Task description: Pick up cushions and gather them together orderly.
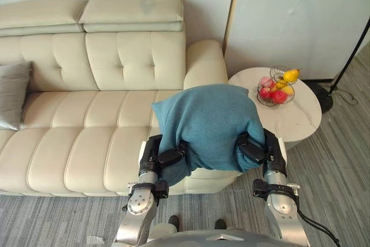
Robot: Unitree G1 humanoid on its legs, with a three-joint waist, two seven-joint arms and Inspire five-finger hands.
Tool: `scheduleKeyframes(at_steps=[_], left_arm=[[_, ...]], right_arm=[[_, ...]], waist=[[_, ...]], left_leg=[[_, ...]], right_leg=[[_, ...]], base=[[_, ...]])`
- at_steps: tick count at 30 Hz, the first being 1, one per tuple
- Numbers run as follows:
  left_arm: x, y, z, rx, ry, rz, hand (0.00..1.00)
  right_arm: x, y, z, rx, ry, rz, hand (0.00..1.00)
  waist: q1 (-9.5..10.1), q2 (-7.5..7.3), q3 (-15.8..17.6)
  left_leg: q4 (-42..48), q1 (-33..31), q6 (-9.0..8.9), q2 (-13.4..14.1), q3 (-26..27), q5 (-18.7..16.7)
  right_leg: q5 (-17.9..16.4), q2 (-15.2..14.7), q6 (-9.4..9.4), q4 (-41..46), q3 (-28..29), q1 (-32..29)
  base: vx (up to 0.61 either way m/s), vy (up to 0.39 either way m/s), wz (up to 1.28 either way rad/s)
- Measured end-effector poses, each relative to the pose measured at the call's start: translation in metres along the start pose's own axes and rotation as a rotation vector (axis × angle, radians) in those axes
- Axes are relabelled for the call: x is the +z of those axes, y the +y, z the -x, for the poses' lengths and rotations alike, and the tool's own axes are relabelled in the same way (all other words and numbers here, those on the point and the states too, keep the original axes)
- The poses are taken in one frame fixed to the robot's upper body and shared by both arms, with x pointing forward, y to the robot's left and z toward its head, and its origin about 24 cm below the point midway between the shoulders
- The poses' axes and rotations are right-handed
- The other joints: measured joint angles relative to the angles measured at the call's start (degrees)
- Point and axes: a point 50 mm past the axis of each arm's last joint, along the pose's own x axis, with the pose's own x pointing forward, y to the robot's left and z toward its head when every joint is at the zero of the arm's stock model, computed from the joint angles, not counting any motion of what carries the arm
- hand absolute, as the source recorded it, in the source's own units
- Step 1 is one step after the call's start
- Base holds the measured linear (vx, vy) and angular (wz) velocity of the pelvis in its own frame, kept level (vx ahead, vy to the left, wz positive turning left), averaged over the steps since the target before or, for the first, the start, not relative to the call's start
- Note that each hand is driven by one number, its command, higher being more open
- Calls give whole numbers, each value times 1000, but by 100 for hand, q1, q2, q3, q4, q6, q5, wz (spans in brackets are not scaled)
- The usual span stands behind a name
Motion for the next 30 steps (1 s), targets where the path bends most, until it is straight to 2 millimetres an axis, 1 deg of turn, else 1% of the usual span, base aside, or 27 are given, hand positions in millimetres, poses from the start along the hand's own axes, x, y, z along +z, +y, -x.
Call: scheduleKeyframes(at_steps=[2, 3, 4, 5, 6, 7, 8, 9, 10, 11, 13, 14, 15, 16, 17, 18, 19, 20, 21, 22, 23, 24, 25, 26, 27, 29, 30], left_arm=[[0, 0, 0, -1, 2, 0, 0], [-1, -1, 0, -3, 4, -2, 0], [-1, -3, 1, -8, 4, -1, 0], [-1, -7, 1, -24, 6, 1, 0], [-1, -10, 1, -34, 6, 2, 0], [-2, -17, 2, -57, 11, 5, 0], [-4, -22, 3, -71, 16, 6, 0], [-4, -23, 3, -74, 16, 5, 0], [-4, -22, 3, -73, 17, -1, 0], [-4, -21, 3, -72, 16, -5, 0], [-3, -21, 0, -75, 13, -11, 0], [-3, -22, -2, -81, 17, -14, 0], [-4, -21, -3, -81, 21, -15, 0], [-8, -20, -4, -79, 36, -18, 0], [-10, -17, -3, -75, 46, -26, 0], [-10, -12, -3, -67, 50, -36, 0], [-10, -10, -3, -64, 52, -44, 0], [-12, -4, -3, -59, 58, -71, 0], [-12, -3, -3, -58, 62, -77, 0], [-14, -2, -3, -56, 68, -81, 0], [-15, -2, -3, -59, 73, -82, 0], [-15, -3, -3, -62, 74, -83, 0], [-15, -4, -2, -70, 76, -84, 0], [-16, -5, -2, -73, 77, -84, 0], [-19, -12, 0, -87, 93, -69, 0], [-18, -14, -1, -95, 85, -83, 0], [-18, -13, -1, -94, 84, -87, 0]], right_arm=[[-1, -2, -3, 5, -4, 23, 0], [-3, -2, -10, 7, -2, 53, 0], [-3, -2, -11, 3, -2, 60, 0], [-4, -6, -15, -10, -6, 98, 0], [-4, -9, -16, -17, -8, 112, 0], [-4, -16, -18, -34, -11, 142, 0], [-4, -21, -19, -49, -13, 161, 0], [-5, -22, -20, -56, -10, 159, 0], [-6, -21, -20, -58, -4, 158, 0], [-7, -20, -20, -60, 1, 154, 0], [-11, -17, -19, -73, 21, 136, 0], [-14, -17, -18, -77, 34, 136, 0], [-15, -17, -19, -76, 40, 138, 0], [-18, -16, -20, -72, 51, 142, 0], [-20, -14, -19, -64, 57, 156, 0], [-22, -9, -19, -52, 66, 151, 0], [-24, -6, -18, -45, 73, 145, 0], [-26, 0, -17, -34, 87, 132, 0], [-26, 1, -16, -30, 88, 135, 0], [-26, 1, -17, -25, 87, 142, 0], [-26, 0, -17, -24, 85, 149, 0], [-27, -1, -17, -24, 86, 154, 0], [-27, -3, -17, -25, 86, 162, 0], [-27, -4, -17, -26, 85, 167, 0], [-29, -10, -17, -34, 93, 189, 0], [-29, -11, -17, -39, 95, 190, 0], [-28, -11, -15, -43, 92, 186, 0]], waist=[[73, 19, -11], [64, 19, -16], [40, 20, -19], [-4, 44, -47], [-21, 66, -65], [-61, 186, -140], [-122, 273, -201], [-123, 246, -214], [-133, 187, -250], [-137, 158, -262], [-147, 115, -281], [-144, 126, -265], [-130, 132, -240], [-121, 142, -201], [-100, 99, -150], [-123, 31, -97], [-155, 8, -70], [-201, -97, 19], [-206, -133, 36], [-238, -155, 65], [-302, -130, 80], [-335, -130, 81], [-375, -171, 56], [-413, -208, 32], [-478, 6, -78], [-463, 94, -132], [-458, 78, -122]], left_leg=[[274, -278, -22, 53, 51, -154], [357, -383, 122, 336, 756, -264], [399, -414, 152, 410, 985, -281], [666, -538, 308, 591, 1494, -365], [798, -607, 377, 691, 1728, -408], [936, -673, 414, 977, 2172, -424], [891, -688, 88, 1061, 2458, -219], [854, -682, 48, 960, 2455, -191], [801, -698, 53, 794, 2419, -163], [802, -715, 68, 719, 2386, -159], [1103, -912, 232, 465, 2148, -281], [1262, -985, 315, 396, 2033, -404], [1339, -993, 341, 363, 1988, -476], [1480, -991, 430, 286, 1909, -626], [1512, -932, 562, 203, 1887, -716], [1510, -895, 624, 127, 1827, -753], [1503, -881, 646, 109, 1778, -765], [1279, -728, 651, 50, 1758, -762], [1137, -644, 673, 2, 1772, -747], [890, -491, 686, -63, 1780, -736], [717, -368, 680, -98, 1795, -733], [649, -292, 675, -144, 1795, -729], [662, -206, 654, -265, 1798, -716], [734, -189, 655, -346, 1789, -734], [998, -229, 616, -255, 1647, -943], [1423, -343, 446, -85, 1623, -1076], [2081, -529, 417, 10, 1630, -1093]], right_leg=[[-6, -2, -11, 65, -144, -95], [8, -63, -15, 95, -274, -117], [10, -95, -10, 94, -329, -116], [27, -192, 16, 98, -462, -146], [39, -226, 35, 100, -505, -165], [76, -274, 101, 85, -621, -178], [98, -355, 192, 82, -738, -163], [132, -439, 254, 74, -750, -166], [162, -580, 307, 55, -775, -164], [168, -644, 317, 57, -810, -160], [188, -871, 402, 137, -1062, -88], [158, -970, 442, 340, -1165, -85], [111, -1034, 474, 538, -1174, -108], [-72, -1203, 262, 1197, -1090, -290], [-240, -1377, -65, 2025, -778, -642], [-439, -1349, -162, 2634, -213, -957], [-571, -1201, -83, 2830, 107, -1074], [-890, -655, 181, 2966, 724, -1313], [-944, -514, 169, 2910, 770, -1382], [-981, -281, 107, 2745, 742, -1471], [-977, -16, 99, 2512, 605, -1567], [-964, 90, 78, 2338, 491, -1598], [-852, 151, -102, 1967, 407, -1568], [-636, 139, -386, 1834, 432, -1560], [-658, 220, -431, 1698, 263, -1377], [-575, 383, -433, 1272, 173, -1056], [-523, 458, -445, 993, 138, -782]], base=[[-58, 6, 46], [-60, -20, 35], [-56, -4, 51], [-25, 35, 40], [-7, 109, 52], [20, 183, 54], [30, 220, 49], [29, 280, 39], [17, 244, 22], [21, 267, 38], [37, 246, 67], [36, 223, 64], [27, 238, 54], [27, 263, 38], [25, 312, 39], [20, 229, 31], [55, 135, 46], [71, 41, 39], [125, 24, 34], [182, -1, 22], [162, -3, 25], [227, -18, 28], [176, -23, 25], [332, -38, 40], [300, -34, 33], [415, -58, 22], [448, -83, 14]])
